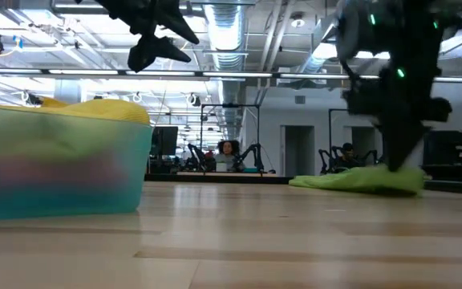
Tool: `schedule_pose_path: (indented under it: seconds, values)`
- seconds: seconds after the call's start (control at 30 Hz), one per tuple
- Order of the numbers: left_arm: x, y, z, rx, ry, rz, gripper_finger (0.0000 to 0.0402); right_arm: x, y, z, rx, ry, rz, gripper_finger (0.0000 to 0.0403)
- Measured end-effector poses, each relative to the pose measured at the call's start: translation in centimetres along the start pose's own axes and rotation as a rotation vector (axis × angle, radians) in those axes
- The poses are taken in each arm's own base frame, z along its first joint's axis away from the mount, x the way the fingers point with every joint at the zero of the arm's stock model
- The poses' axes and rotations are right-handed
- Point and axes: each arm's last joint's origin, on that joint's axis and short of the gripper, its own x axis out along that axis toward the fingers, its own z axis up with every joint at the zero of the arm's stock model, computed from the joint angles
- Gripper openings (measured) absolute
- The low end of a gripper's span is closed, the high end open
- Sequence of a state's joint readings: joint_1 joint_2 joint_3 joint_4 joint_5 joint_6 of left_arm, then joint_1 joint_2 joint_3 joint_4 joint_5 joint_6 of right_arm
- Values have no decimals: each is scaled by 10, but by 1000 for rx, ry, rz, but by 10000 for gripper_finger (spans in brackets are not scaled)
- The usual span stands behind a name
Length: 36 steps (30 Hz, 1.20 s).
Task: Fold microfiber towels
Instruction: Fold the green microfiber towel
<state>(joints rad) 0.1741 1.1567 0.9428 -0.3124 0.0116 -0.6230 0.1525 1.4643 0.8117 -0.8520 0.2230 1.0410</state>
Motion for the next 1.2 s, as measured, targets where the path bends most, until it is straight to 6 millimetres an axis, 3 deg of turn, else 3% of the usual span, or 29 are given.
schedule_pose_path:
  seconds: [0.17,0.33,0.7,0.87,1.1,1.2]
  values:
    - [10,0,2,-2,-21,3,169,-41,26,0,-2,-110,264,14]
    - [40,-1,0,-5,-8,-52,169,-68,39,-17,-2,-157,447,14]
    - [144,12,-26,-100,53,-275,169,-68,57,-72,-21,-56,458,41]
    - [185,18,-41,-70,98,-273,169,-62,62,-93,-8,-16,421,59]
    - [220,1,-29,59,91,-326,169,-62,65,-111,51,19,417,117]
    - [229,-10,-23,175,89,-272,169,-66,63,-117,62,30,430,150]
